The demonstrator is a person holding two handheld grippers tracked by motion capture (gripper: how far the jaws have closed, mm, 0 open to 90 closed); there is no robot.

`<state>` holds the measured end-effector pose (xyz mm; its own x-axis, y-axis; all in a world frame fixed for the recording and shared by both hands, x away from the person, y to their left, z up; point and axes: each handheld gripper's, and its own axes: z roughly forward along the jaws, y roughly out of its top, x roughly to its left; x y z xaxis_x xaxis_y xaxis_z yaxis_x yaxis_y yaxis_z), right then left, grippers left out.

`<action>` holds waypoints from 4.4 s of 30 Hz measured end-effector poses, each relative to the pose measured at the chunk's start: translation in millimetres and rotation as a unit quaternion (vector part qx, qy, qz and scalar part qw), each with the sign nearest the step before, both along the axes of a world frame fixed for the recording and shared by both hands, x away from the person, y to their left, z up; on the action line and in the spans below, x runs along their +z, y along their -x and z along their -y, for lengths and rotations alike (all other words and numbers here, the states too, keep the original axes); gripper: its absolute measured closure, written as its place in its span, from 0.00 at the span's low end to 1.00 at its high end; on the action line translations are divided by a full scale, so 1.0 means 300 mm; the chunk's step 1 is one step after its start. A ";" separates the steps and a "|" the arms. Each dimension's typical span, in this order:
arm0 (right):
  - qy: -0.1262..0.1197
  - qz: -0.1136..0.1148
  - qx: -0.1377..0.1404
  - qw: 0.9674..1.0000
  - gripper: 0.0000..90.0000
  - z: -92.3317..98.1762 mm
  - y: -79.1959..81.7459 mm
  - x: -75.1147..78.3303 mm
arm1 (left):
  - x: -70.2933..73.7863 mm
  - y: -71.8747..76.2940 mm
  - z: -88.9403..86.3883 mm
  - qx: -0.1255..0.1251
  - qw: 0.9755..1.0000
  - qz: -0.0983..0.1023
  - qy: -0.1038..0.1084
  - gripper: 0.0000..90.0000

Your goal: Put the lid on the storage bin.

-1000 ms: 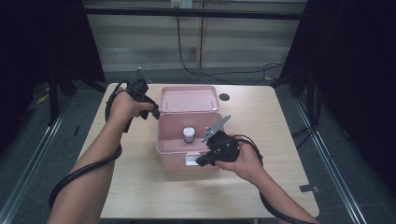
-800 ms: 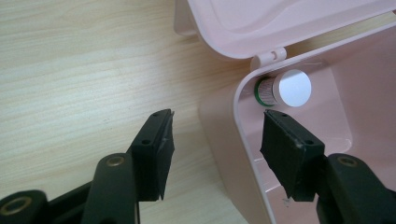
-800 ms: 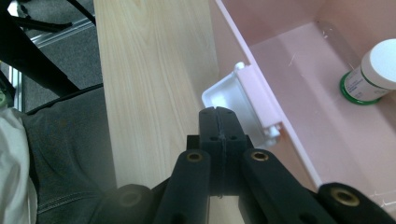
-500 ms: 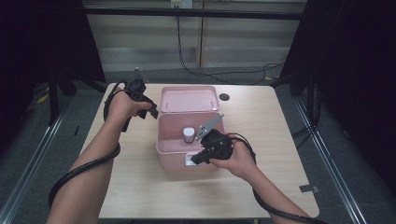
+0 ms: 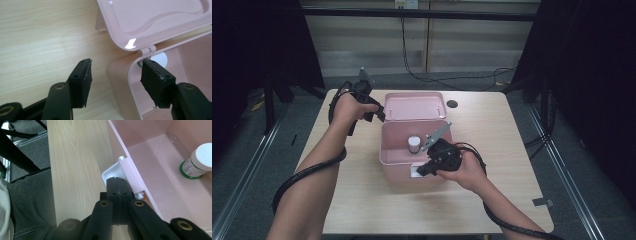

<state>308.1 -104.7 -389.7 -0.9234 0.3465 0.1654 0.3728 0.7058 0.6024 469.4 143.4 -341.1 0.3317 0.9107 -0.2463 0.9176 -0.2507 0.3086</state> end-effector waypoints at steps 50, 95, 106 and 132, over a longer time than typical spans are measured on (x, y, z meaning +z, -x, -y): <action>-0.033 -0.030 0.006 0.999 1.00 0.025 -0.029 -0.021 | -0.153 -0.323 0.093 0.055 0.998 0.023 -0.023 0.73; -0.021 -0.038 -0.007 0.999 1.00 0.015 -0.031 -0.016 | 0.024 -0.256 0.066 0.097 0.994 0.037 0.017 0.97; -0.022 -0.040 -0.007 0.999 1.00 0.014 -0.031 -0.016 | 0.065 -0.241 0.065 0.094 0.995 0.035 0.017 0.98; -0.016 -0.051 -0.026 0.998 1.00 0.005 -0.039 -0.012 | 0.143 -0.172 0.048 0.075 0.995 0.059 0.014 0.98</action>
